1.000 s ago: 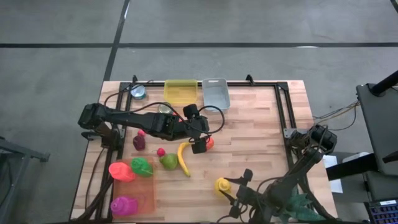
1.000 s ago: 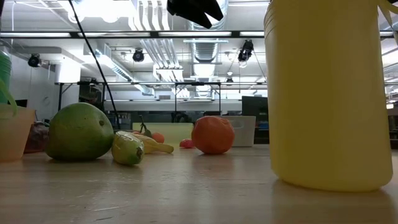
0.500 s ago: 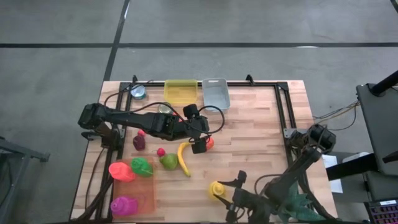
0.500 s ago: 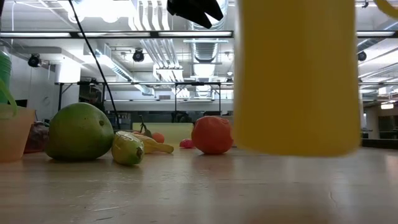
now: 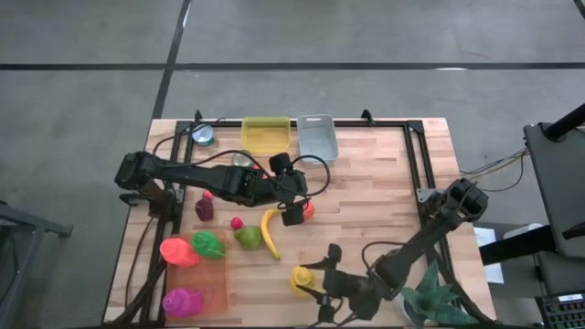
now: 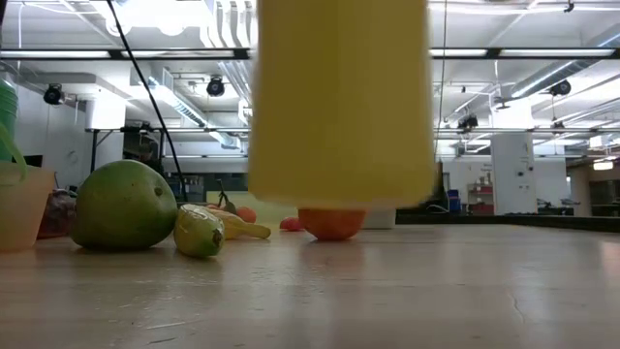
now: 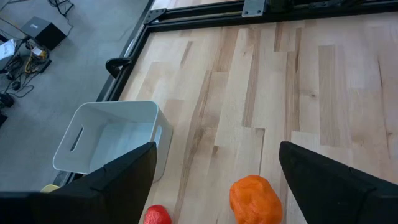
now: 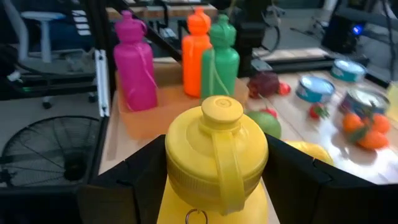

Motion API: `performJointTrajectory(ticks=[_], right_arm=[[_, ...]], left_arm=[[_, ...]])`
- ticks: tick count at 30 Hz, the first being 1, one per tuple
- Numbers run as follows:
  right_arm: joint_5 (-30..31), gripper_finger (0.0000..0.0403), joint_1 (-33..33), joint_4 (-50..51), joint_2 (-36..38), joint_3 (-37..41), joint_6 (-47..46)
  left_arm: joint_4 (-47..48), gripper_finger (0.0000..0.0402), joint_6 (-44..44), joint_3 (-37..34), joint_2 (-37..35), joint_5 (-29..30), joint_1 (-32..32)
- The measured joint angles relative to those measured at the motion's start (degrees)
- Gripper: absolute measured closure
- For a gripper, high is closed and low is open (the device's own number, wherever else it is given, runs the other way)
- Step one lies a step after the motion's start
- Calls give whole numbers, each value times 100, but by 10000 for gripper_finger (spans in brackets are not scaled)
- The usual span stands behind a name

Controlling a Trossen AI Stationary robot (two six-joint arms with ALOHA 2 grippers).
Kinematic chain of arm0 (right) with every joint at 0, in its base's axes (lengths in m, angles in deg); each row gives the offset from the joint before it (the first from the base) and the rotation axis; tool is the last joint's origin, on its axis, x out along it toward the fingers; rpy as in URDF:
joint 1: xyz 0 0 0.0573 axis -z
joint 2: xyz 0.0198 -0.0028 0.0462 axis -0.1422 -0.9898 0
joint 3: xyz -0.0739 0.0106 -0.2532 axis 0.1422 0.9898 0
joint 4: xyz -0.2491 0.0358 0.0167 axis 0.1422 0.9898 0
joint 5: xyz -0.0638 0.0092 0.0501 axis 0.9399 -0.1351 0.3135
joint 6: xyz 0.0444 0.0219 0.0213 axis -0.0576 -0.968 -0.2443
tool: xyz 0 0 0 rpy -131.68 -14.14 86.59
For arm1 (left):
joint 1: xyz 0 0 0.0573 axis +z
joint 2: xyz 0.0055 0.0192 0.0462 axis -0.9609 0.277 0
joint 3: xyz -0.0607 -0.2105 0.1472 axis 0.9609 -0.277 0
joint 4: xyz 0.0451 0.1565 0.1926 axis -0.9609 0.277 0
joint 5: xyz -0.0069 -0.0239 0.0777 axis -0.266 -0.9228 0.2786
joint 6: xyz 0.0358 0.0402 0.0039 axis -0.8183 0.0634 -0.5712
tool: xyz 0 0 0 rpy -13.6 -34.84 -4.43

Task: Pick & Place Food Item
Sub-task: Put the yellow tumbler into the orange bin

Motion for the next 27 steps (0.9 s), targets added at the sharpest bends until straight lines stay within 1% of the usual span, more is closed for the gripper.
performJointTrajectory(ticks=[3, 10, 15, 18, 27], right_arm=[[-269, 182, 84, -295, 0, 2, 286], [-845, 182, 281, -579, -24, 7, 417], [-1104, 182, 421, -1459, -375, -15, 1166], [-1391, 182, 525, -1483, -626, -203, 1443], [-2421, 182, 870, -1388, -1387, -1153, 1741]], left_arm=[[-1, 59, 0, -1, 0, 0, -1], [0, 59, 0, 0, 0, 0, -1], [-2, 59, 2, 0, 0, 0, 0], [-1, 59, 1, 0, 0, 0, 0], [-1, 59, 0, 0, 0, 0, 0]])
